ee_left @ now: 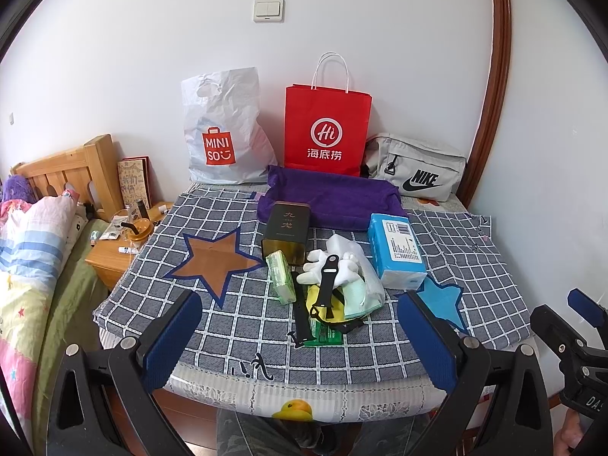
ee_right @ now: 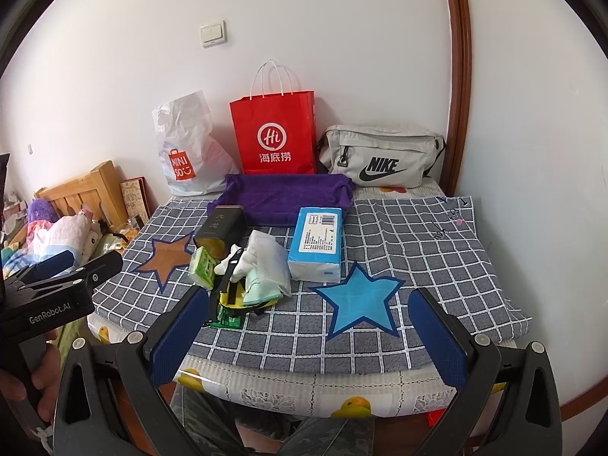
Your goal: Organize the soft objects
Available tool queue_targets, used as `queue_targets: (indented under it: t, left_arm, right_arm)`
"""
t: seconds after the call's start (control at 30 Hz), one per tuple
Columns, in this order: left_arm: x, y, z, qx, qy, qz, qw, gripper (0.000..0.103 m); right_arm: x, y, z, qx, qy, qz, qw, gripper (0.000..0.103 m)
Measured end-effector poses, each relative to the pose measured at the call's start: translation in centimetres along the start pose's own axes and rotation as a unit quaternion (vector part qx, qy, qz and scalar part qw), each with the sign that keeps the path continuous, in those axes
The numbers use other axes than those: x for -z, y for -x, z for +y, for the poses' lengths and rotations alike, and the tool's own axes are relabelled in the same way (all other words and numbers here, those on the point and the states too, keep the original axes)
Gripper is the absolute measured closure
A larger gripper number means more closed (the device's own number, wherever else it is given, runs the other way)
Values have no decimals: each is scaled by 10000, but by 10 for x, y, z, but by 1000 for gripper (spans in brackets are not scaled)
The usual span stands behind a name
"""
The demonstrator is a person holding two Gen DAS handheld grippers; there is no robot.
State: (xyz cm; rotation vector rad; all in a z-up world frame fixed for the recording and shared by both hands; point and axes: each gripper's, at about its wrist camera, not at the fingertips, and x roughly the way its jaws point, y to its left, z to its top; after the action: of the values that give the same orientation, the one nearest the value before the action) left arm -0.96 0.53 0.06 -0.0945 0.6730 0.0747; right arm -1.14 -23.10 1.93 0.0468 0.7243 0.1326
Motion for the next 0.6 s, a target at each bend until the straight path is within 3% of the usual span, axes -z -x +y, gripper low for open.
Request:
queue_targets:
  t: [0.6]
  left_arm:
    - [2, 0, -2, 7, -5, 29, 10000, 0]
  right_arm:
    - [1, 3, 1, 12, 37, -23, 10000, 0]
